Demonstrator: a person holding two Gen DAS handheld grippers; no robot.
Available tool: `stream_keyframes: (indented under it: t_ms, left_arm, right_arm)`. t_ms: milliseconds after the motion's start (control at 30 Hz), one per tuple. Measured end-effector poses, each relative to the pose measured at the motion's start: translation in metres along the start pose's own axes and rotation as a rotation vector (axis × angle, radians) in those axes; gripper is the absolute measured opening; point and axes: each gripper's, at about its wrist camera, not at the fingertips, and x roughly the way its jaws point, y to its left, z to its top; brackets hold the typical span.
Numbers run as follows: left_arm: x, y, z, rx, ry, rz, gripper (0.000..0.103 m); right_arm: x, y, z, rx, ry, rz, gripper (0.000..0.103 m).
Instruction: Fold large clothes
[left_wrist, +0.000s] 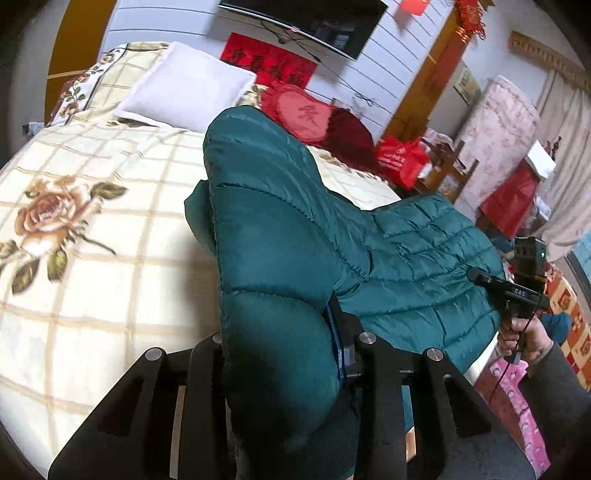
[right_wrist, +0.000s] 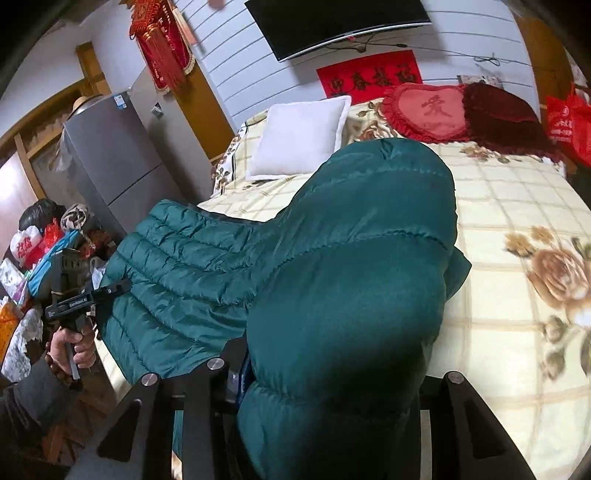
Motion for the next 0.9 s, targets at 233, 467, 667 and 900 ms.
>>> stream_keyframes:
  t_ms: [233, 467, 667, 900]
  left_arm:
    - [0.04, 0.017, -0.047, -0.044, 0.069, 0.067, 0.046]
    - [0.054, 0.033, -0.06, -0.145, 0.094, 0.066, 0.08]
    - [0.06, 0.057, -0.068, -0.281, 0.121, -0.006, 0.087]
    - [0.006, 0.052, -0.022, -0.212, 0.03, 0.041, 0.087]
  right_arm:
    - [0.01, -0.029, -0.063, 0.07, 0.028, 0.025, 0.045]
    - [0.03, -0.075, -0.098, 0.315, 0.034, 0.082, 0.079]
    - [0.027, -0.088, -0.107, 0.443, 0.068, 0.139, 0.085]
    - [-0.029, -0.079, -0.086, 0.392, 0.004, -0.012, 0.085]
